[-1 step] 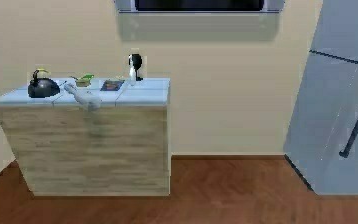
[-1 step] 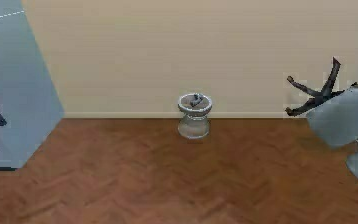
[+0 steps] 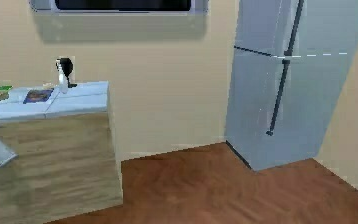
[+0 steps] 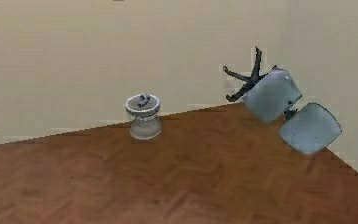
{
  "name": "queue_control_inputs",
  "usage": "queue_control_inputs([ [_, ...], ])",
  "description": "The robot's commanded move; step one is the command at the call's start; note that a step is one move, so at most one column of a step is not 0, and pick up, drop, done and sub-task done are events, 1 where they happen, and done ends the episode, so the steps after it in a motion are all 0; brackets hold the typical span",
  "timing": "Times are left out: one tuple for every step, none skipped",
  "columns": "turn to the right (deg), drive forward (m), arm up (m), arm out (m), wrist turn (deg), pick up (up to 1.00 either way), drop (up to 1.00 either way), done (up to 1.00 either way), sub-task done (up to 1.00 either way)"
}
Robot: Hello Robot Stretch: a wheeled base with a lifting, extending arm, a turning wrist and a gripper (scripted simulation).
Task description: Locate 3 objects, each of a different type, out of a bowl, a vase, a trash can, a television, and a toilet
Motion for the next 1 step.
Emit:
queue_control_inputs([
  [3.0,0.00,0.00,0.00,0.0,0.00,0.00,0.00,0.00],
])
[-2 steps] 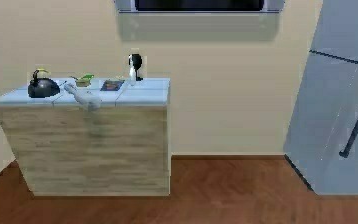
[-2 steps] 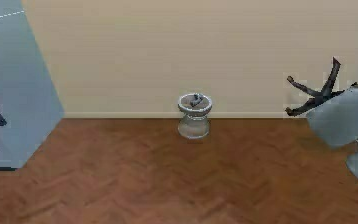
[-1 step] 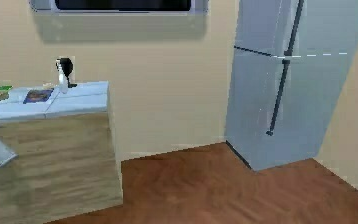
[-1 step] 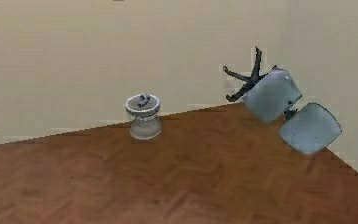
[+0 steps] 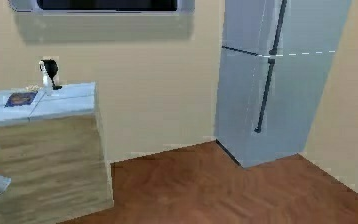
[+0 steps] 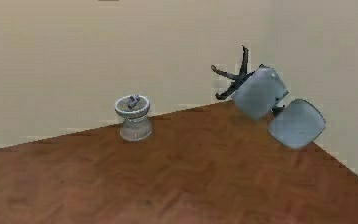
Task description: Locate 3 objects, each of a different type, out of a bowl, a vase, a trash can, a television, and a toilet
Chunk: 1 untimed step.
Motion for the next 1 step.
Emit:
queue_control_inputs([
  [0.0,0.90,0.00,0.00,0.0,0.00,0.00,0.00,0.00],
])
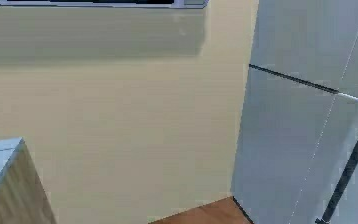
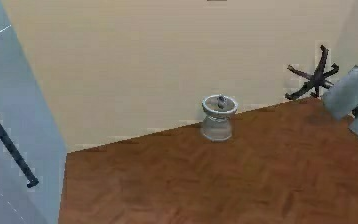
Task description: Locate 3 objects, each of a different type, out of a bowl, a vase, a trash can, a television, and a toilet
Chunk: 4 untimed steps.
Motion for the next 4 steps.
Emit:
queue_control_inputs([
  [-27.0,0.00,0.00,0.00,0.0,0.00,0.00,0.00,0.00],
  [0.0,0.00,0.00,0.00,0.0,0.00,0.00,0.00,1.00],
  [-45.0,0.00,0.00,0.00,0.0,0.00,0.00,0.00,0.00],
  [-45.0,0.00,0.00,0.00,0.0,0.00,0.00,0.00,0.00],
])
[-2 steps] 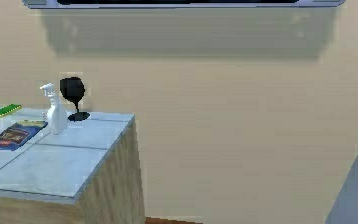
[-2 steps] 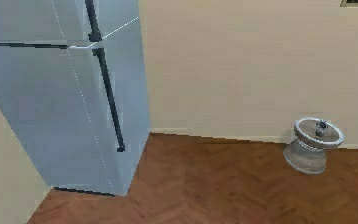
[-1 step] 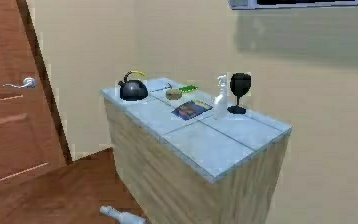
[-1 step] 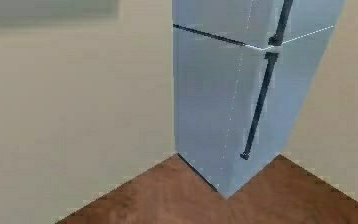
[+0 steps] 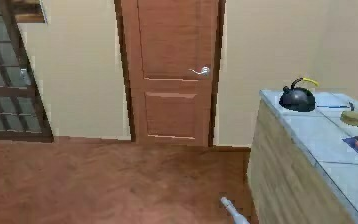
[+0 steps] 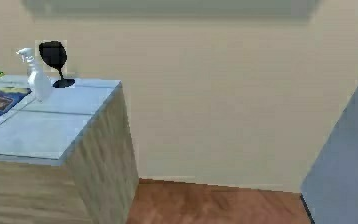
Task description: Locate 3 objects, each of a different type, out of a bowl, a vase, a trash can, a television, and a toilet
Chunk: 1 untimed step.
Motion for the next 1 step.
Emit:
queue_control_inputs([
  [-45.0,0.00,0.00,0.00,0.0,0.00,0.00,0.00,0.00],
])
